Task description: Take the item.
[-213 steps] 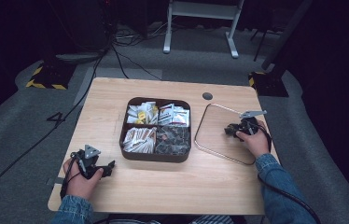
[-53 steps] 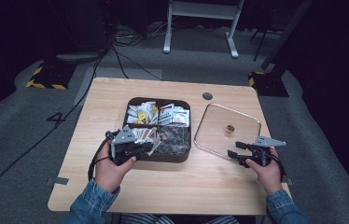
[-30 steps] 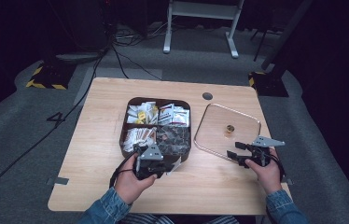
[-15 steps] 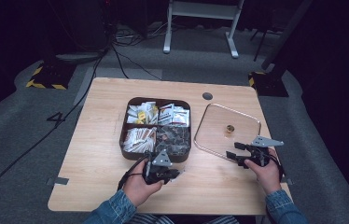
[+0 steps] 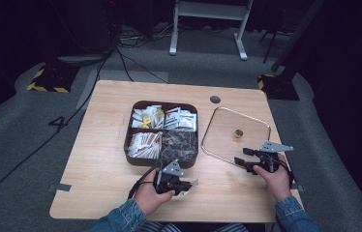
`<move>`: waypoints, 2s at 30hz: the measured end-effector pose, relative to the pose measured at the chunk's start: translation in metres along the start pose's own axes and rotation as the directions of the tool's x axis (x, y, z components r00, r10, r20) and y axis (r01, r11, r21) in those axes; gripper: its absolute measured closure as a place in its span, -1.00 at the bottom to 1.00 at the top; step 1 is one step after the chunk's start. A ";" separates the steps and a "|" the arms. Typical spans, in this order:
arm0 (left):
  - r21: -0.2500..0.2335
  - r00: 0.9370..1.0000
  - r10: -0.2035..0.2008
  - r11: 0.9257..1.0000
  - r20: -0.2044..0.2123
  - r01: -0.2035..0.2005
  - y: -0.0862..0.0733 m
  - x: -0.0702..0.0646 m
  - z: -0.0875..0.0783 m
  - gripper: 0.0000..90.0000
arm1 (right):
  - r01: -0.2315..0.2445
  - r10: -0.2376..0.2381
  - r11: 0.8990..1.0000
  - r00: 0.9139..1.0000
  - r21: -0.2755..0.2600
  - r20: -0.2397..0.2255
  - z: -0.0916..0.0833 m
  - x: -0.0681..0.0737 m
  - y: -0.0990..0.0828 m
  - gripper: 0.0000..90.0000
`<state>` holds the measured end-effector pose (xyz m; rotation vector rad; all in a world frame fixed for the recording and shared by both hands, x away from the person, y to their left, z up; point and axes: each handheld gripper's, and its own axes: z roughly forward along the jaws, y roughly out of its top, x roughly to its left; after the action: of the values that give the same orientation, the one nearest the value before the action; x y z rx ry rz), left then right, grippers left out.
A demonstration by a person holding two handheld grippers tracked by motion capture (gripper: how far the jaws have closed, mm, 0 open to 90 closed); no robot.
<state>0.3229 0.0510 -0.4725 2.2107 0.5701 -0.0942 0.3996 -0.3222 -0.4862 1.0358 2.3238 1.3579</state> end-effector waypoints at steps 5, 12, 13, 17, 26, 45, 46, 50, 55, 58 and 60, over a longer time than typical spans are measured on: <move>0.017 1.000 0.008 1.000 0.002 -0.008 -0.001 -0.002 0.003 0.94 | 0.002 -0.002 1.000 1.000 0.000 -0.003 0.000 0.001 0.000 -0.23; 0.052 1.000 0.013 0.999 -0.025 -0.012 -0.004 -0.001 0.008 0.87 | 0.002 -0.002 1.000 1.000 0.000 -0.006 0.000 0.001 0.000 -0.23; 0.054 1.000 0.012 0.998 -0.026 -0.011 -0.004 -0.001 0.008 0.87 | 0.003 -0.003 1.000 1.000 0.000 -0.006 0.000 0.001 0.000 -0.23; 0.062 0.999 0.013 0.998 -0.038 -0.011 -0.004 -0.001 0.009 0.84 | 0.001 -0.001 1.000 1.000 0.000 -0.007 0.000 0.001 0.000 -0.23; 0.044 0.993 0.022 0.999 -0.119 -0.017 -0.005 -0.001 0.008 0.40 | 0.002 -0.002 1.000 1.000 -0.001 -0.009 0.000 0.001 0.001 -0.23; -0.060 0.955 -0.052 0.998 -0.294 0.035 -0.029 0.013 -0.042 -0.16 | 0.002 -0.002 0.999 1.000 -0.038 -0.010 0.001 0.000 0.010 -0.25; -0.060 0.952 -0.055 0.997 -0.302 0.039 -0.032 0.012 -0.045 -0.17 | 0.004 -0.004 0.999 1.000 -0.042 -0.010 0.001 0.000 0.011 -0.25; -0.057 0.941 -0.061 0.997 -0.334 0.044 -0.040 0.012 -0.052 -0.19 | 0.014 -0.014 0.999 1.000 -0.045 0.011 -0.001 0.001 0.011 -0.26; -0.037 0.929 -0.062 0.998 -0.365 0.052 -0.044 0.016 -0.053 -0.21 | 0.012 -0.010 0.999 0.999 -0.050 0.037 -0.003 0.000 0.012 -0.26; -0.012 0.926 -0.053 0.999 -0.374 0.052 -0.046 0.017 -0.050 -0.21 | 0.015 -0.012 0.998 0.999 -0.053 0.048 -0.004 -0.001 0.013 -0.26; -0.001 0.926 -0.058 0.998 -0.374 0.062 -0.047 0.018 -0.049 -0.21 | 0.007 -0.004 0.998 0.998 -0.056 0.060 -0.005 -0.001 0.014 -0.26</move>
<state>0.3126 0.1201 -0.4789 2.2341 0.8472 0.3020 0.4042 -0.3220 -0.4725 1.0377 2.2307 1.3629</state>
